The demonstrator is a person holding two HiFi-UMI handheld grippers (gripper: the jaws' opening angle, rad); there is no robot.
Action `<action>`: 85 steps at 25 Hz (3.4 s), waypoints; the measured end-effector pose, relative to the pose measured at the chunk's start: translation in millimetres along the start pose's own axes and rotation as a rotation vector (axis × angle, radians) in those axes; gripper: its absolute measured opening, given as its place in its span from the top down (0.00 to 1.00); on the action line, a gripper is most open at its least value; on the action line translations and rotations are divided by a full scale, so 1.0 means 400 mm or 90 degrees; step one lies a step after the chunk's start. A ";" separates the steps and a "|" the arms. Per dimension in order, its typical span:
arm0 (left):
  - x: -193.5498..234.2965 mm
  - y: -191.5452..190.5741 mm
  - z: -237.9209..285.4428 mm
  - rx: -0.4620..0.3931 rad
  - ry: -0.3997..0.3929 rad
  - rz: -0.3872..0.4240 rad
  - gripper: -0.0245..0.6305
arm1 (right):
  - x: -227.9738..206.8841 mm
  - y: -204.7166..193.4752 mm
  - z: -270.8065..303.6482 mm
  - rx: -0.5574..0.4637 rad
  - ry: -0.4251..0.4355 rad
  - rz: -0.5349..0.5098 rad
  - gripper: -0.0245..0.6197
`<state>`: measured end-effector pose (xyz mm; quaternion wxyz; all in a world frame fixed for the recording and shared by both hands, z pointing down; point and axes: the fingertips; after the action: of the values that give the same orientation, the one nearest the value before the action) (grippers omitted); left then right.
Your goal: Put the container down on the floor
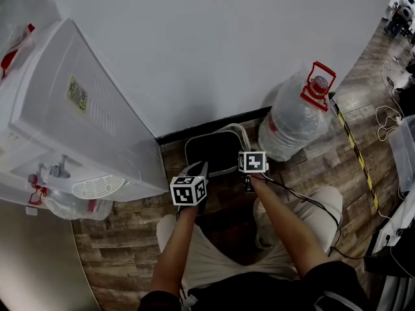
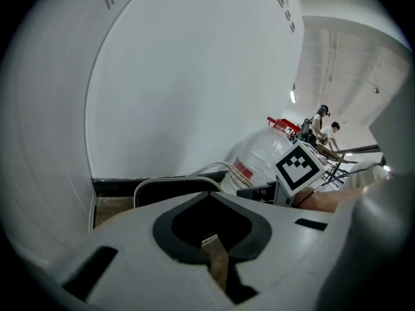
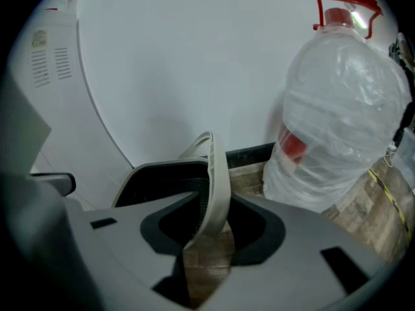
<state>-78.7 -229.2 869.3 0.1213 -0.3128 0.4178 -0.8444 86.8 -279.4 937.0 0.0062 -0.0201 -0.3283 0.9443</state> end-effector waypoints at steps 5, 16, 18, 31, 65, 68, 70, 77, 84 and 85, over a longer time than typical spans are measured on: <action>-0.003 -0.001 -0.002 0.001 0.003 0.000 0.94 | -0.022 -0.022 0.020 0.019 -0.002 0.019 0.74; -0.003 -0.022 -0.005 0.014 0.002 -0.001 0.94 | -0.050 -0.084 0.045 0.071 -0.004 0.077 0.67; -0.006 -0.024 -0.003 0.014 0.002 -0.002 0.94 | -0.053 -0.090 0.047 0.073 -0.002 0.084 0.67; -0.003 -0.036 0.003 0.017 0.003 -0.004 0.94 | -0.051 -0.105 0.058 0.081 0.010 0.092 0.66; -0.012 0.147 -0.103 -0.061 0.022 0.061 0.94 | 0.065 0.081 -0.127 -0.032 0.060 0.009 0.78; -0.033 0.167 -0.115 -0.074 0.015 0.058 0.94 | 0.114 0.127 -0.189 -0.067 0.095 -0.008 0.81; -0.046 0.181 -0.127 -0.082 0.010 0.058 0.94 | 0.143 0.156 -0.228 -0.087 0.118 -0.021 0.83; -0.074 0.260 -0.174 -0.114 0.013 0.088 0.94 | 0.219 0.275 -0.358 -0.167 0.187 -0.046 0.88; -0.100 0.335 -0.187 -0.148 0.022 0.110 0.94 | 0.295 0.373 -0.466 -0.264 0.235 -0.097 0.89; -0.106 0.347 -0.187 -0.153 0.022 0.113 0.94 | 0.299 0.387 -0.477 -0.277 0.242 -0.098 0.89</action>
<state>-100.7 -248.8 708.8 0.1498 -0.2723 0.5441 -0.7794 -24.6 -279.5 687.4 0.1347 -0.1726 -0.5163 0.8280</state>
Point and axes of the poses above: the fingertips, and each gripper's own axes: z forward along the fingers, x to its left, y out of its top, and after that the axes turned 8 degrees about -y, right-handed
